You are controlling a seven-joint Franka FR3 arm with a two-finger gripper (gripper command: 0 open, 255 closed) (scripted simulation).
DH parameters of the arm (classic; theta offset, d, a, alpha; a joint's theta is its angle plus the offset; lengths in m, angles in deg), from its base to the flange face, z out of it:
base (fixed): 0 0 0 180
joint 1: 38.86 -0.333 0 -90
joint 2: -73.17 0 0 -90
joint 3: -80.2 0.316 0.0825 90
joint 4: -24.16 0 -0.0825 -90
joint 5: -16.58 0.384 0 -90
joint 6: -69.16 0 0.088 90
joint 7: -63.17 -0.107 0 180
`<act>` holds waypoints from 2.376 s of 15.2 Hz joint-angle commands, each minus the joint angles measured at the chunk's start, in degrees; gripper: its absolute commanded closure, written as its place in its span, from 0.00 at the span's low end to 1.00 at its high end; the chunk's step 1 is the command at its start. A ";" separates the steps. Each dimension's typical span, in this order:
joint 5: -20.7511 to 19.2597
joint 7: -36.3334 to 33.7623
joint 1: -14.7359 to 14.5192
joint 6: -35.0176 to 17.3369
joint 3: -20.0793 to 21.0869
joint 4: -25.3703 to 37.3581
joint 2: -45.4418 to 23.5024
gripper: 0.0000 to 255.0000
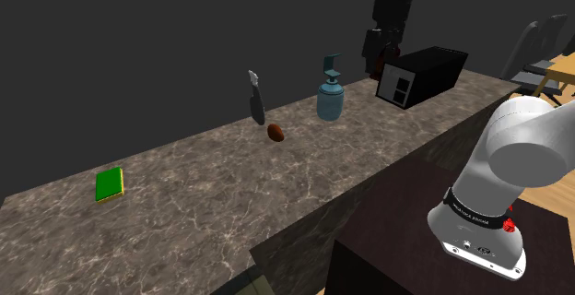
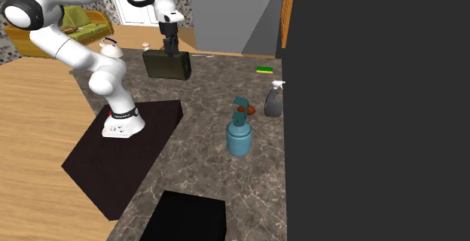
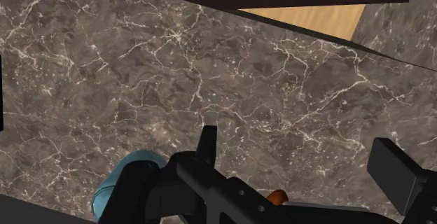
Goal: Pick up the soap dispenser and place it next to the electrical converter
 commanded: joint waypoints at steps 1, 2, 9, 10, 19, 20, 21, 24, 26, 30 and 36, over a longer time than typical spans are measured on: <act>0.00 0.00 0.00 0.00 0.00 0.00 0.00 0.00; -0.54 0.48 0.46 -1.99 -0.72 -0.47 -0.91 0.00; -3.52 3.70 3.38 -15.78 -5.84 -1.61 -9.16 0.00; -3.80 4.15 3.73 -17.69 -6.59 -1.47 -10.58 0.00; -3.53 9.07 5.83 -33.41 -13.32 3.17 -25.27 0.00; -3.09 9.78 5.96 -34.93 -14.05 4.04 -27.06 0.00; -2.55 10.54 6.06 -36.39 -14.78 4.98 -28.87 0.00; -0.26 13.15 6.33 -40.39 -16.87 8.23 -34.44 0.00; 1.86 15.19 6.56 -42.70 -18.11 10.74 -38.25 0.00; 6.52 19.19 7.38 -45.90 -19.66 15.69 -44.94 0.00; 8.83 20.77 7.57 -49.62 -19.41 15.50 -48.74 0.00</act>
